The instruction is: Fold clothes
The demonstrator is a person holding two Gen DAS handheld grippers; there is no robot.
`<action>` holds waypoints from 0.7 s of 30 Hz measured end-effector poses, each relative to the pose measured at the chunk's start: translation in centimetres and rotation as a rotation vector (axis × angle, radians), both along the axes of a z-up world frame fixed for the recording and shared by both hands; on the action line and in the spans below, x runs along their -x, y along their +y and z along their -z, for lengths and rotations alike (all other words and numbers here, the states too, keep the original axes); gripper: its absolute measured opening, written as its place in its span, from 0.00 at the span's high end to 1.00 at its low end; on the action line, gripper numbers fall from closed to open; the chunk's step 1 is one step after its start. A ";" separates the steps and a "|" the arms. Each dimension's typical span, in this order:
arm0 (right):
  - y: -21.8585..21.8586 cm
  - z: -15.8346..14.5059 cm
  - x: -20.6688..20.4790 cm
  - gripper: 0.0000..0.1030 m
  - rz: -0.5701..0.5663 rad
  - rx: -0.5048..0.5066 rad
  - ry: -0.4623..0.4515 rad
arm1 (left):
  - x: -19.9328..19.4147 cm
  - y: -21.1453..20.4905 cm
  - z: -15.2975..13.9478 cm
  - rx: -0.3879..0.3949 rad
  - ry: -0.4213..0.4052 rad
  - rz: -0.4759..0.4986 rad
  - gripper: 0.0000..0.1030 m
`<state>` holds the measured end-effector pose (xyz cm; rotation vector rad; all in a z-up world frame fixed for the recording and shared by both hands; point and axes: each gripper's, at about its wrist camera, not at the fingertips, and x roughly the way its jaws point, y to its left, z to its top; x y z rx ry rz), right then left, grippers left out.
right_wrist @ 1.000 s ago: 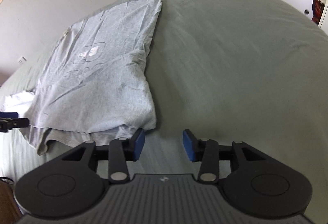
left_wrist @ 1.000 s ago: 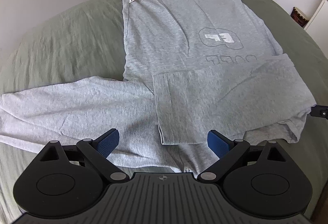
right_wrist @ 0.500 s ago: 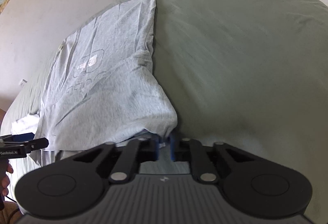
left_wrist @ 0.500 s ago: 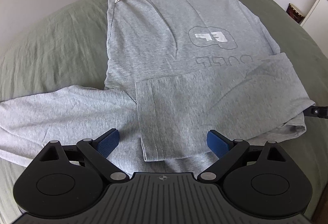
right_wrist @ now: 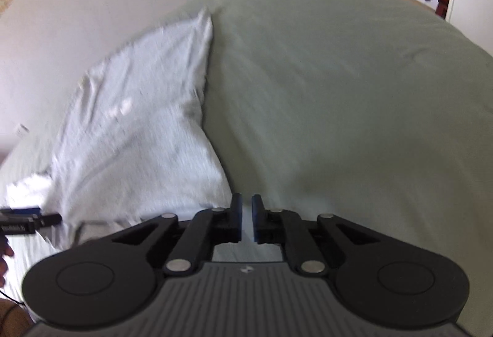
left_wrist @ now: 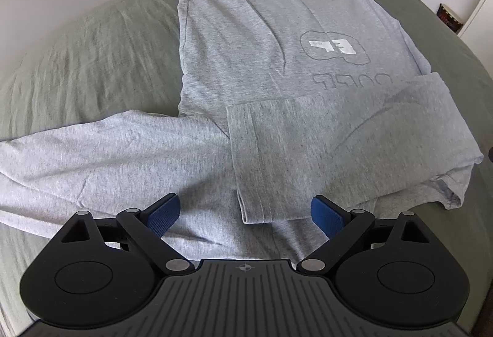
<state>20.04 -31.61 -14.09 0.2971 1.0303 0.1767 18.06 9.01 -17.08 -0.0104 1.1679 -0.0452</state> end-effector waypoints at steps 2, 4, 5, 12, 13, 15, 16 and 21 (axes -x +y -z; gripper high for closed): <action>0.6 -0.1 -0.7 0.93 -0.018 -0.014 -0.032 | -0.1 0.1 0.2 -0.006 0.005 -0.006 0.09; 1.7 1.0 -1.5 0.93 -0.043 -0.009 0.013 | -0.1 0.2 0.5 -0.009 0.009 -0.010 0.09; 2.3 1.6 -1.8 0.93 -0.057 -0.006 0.038 | -0.2 0.3 0.7 -0.011 0.012 -0.012 0.08; 2.3 2.3 -1.5 0.95 -0.011 0.069 0.133 | 0.8 2.1 0.2 0.003 0.008 -0.036 0.08; 2.4 1.7 -1.1 0.93 -0.017 0.104 0.115 | 1.1 2.5 0.0 0.002 0.006 -0.043 0.09; 2.7 0.4 -0.2 0.91 -0.049 0.136 0.082 | 2.1 4.3 -0.5 -0.006 -0.002 -0.072 0.08; 2.9 -0.3 0.1 0.87 -0.065 0.121 0.072 | 2.6 5.3 -0.7 0.006 -0.001 -0.094 0.08; 5.0 -3.9 1.1 0.61 -0.116 0.029 -0.009 | 5.3 10.6 -2.1 0.021 -0.031 -0.214 0.09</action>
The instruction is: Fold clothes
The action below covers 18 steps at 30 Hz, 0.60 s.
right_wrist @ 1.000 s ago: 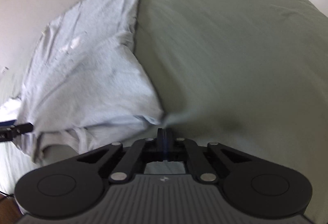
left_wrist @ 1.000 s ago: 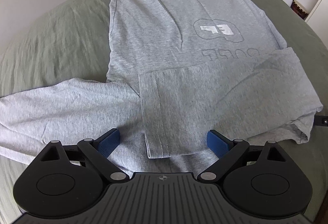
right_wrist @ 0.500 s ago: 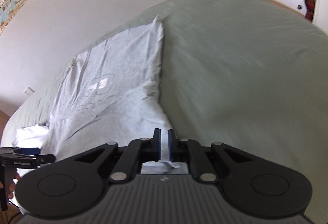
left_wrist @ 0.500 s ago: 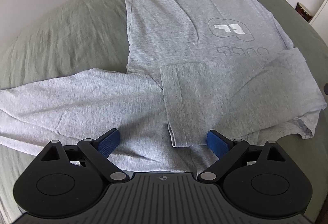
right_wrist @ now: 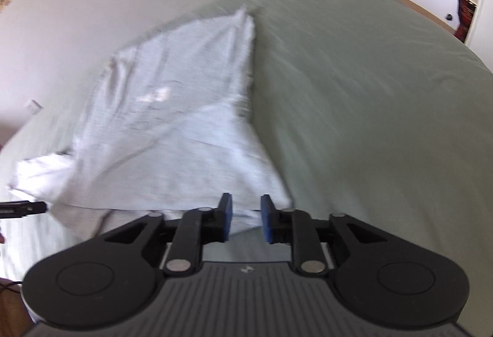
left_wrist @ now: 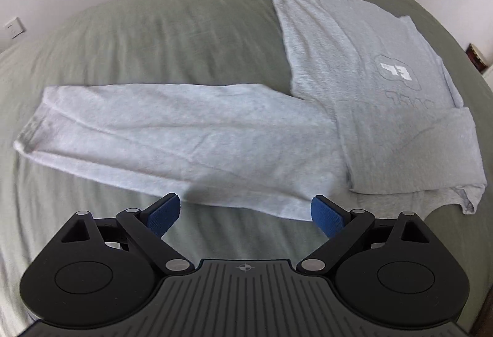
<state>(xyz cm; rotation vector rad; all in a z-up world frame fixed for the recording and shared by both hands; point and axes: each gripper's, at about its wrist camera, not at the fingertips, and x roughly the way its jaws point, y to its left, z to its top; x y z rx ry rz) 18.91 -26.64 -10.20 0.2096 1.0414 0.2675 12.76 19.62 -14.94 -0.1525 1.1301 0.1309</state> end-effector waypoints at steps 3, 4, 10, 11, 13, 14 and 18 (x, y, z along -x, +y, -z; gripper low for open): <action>2.4 -1.9 0.5 0.57 -0.046 -0.018 -0.044 | 1.7 3.9 -0.6 0.008 -0.018 -0.104 0.08; 3.2 -2.3 0.5 0.55 -0.059 -0.018 -0.055 | 2.1 5.0 -0.7 0.019 -0.023 -0.135 0.09; 6.9 -4.5 1.2 0.52 -0.130 -0.008 -0.097 | 4.3 11.9 -0.5 0.085 -0.042 -0.346 0.08; 7.4 -4.8 1.4 0.52 -0.146 -0.008 -0.101 | 4.3 12.7 -0.2 0.090 -0.042 -0.362 0.08; 8.4 -5.4 1.8 0.52 -0.194 -0.006 -0.106 | 4.2 13.7 0.3 0.095 -0.040 -0.377 0.08; 8.9 -5.7 2.1 0.52 -0.226 -0.004 -0.108 | 4.0 14.2 0.6 0.098 -0.039 -0.380 0.08; 11.2 -6.9 3.6 0.51 -0.340 0.018 -0.119 | 2.5 14.5 1.4 0.077 -0.039 -0.366 0.08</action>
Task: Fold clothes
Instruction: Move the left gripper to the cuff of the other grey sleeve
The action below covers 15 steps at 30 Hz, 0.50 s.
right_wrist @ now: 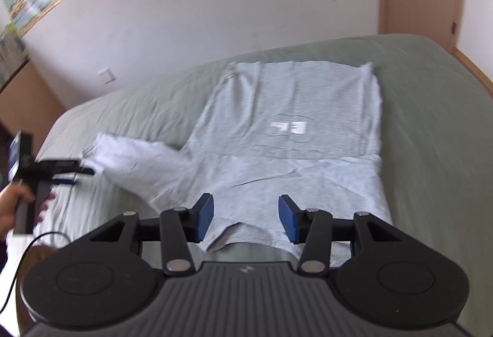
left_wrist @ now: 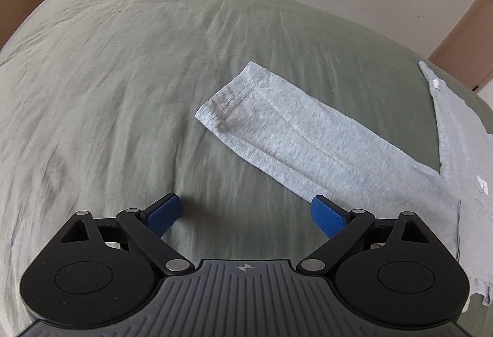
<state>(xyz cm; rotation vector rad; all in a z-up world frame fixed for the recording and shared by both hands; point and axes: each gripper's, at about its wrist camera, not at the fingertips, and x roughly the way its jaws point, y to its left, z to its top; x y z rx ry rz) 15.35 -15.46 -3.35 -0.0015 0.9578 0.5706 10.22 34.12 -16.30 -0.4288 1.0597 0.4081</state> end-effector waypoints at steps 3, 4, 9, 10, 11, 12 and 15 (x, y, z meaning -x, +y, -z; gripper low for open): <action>2.2 -0.3 0.4 0.49 -0.063 0.020 -0.024 | -1.3 -0.4 0.1 -0.027 -0.009 0.030 0.08; 3.1 -0.5 0.5 0.48 -0.087 0.026 -0.031 | -1.5 -0.5 0.1 -0.028 -0.013 0.036 0.08; 6.2 -0.5 0.0 0.47 -0.132 0.037 -0.036 | -2.8 -1.2 0.4 -0.038 -0.027 0.069 0.09; 6.6 -0.5 -0.1 0.47 -0.136 0.035 -0.033 | -2.9 -1.3 0.5 -0.046 -0.027 0.073 0.11; 6.9 -0.4 -0.1 0.47 -0.139 0.033 -0.029 | -3.0 -1.5 0.5 -0.062 -0.029 0.075 0.17; 7.2 -0.3 -0.2 0.47 -0.145 0.034 -0.027 | -3.2 -1.8 0.5 -0.081 -0.027 0.078 0.21; 7.6 0.1 -0.3 0.47 -0.155 0.038 -0.019 | -3.6 -2.3 0.3 -0.097 -0.037 0.093 0.31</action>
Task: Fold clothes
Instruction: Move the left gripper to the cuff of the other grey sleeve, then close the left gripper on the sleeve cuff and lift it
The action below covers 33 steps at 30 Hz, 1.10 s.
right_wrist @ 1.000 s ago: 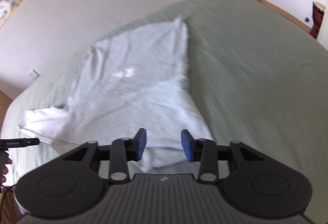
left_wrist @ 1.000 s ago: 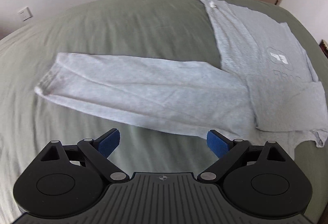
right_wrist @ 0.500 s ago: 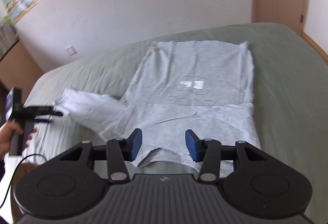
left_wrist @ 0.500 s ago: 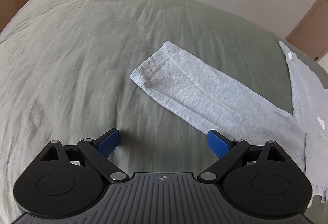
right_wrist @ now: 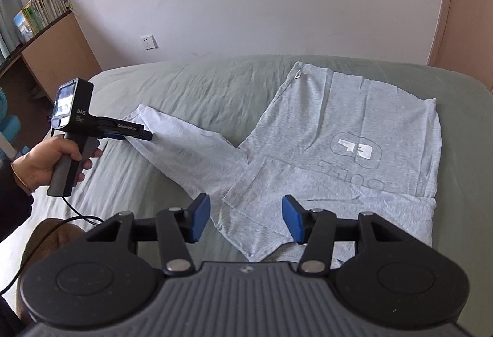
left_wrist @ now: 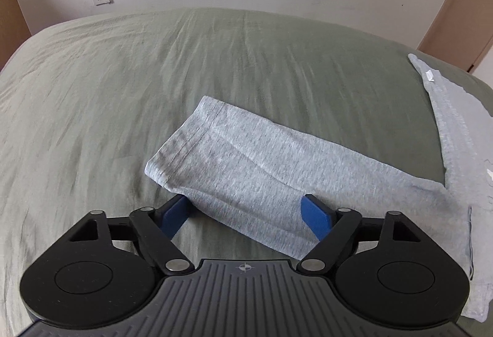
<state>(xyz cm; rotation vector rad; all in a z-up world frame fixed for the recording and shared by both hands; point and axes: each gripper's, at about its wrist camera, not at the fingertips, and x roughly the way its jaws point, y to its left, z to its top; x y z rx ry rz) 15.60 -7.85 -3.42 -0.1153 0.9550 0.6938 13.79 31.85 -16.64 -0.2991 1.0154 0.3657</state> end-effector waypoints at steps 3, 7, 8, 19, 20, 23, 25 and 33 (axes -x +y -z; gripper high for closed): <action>-0.1 0.4 0.0 0.47 0.008 0.005 0.006 | -0.5 -0.3 -0.1 0.002 -0.004 0.010 0.34; -0.6 0.6 -0.2 0.47 0.016 0.008 0.012 | -1.0 -0.2 0.0 0.013 -0.004 0.001 0.35; -0.7 0.6 -0.3 0.47 0.017 0.009 0.012 | -1.1 0.0 0.0 0.019 -0.006 -0.003 0.35; -0.6 0.7 -0.6 0.47 -0.001 0.048 0.029 | -2.0 0.1 0.0 0.016 -0.016 0.015 0.77; -0.6 0.9 -0.6 0.47 -0.002 0.047 0.031 | -2.0 0.2 -0.1 0.027 -0.020 0.017 0.84; -0.6 1.0 -0.6 0.47 -0.005 0.046 0.034 | -1.9 0.2 -0.5 0.039 -0.028 0.024 0.89; -0.6 1.1 -0.6 0.47 -0.009 0.047 0.032 | -1.7 -0.1 -1.1 0.026 -0.037 0.037 0.89; -1.6 1.7 0.1 0.47 -0.010 0.048 0.034 | -0.7 -4.3 -6.2 -0.055 -0.099 0.157 0.90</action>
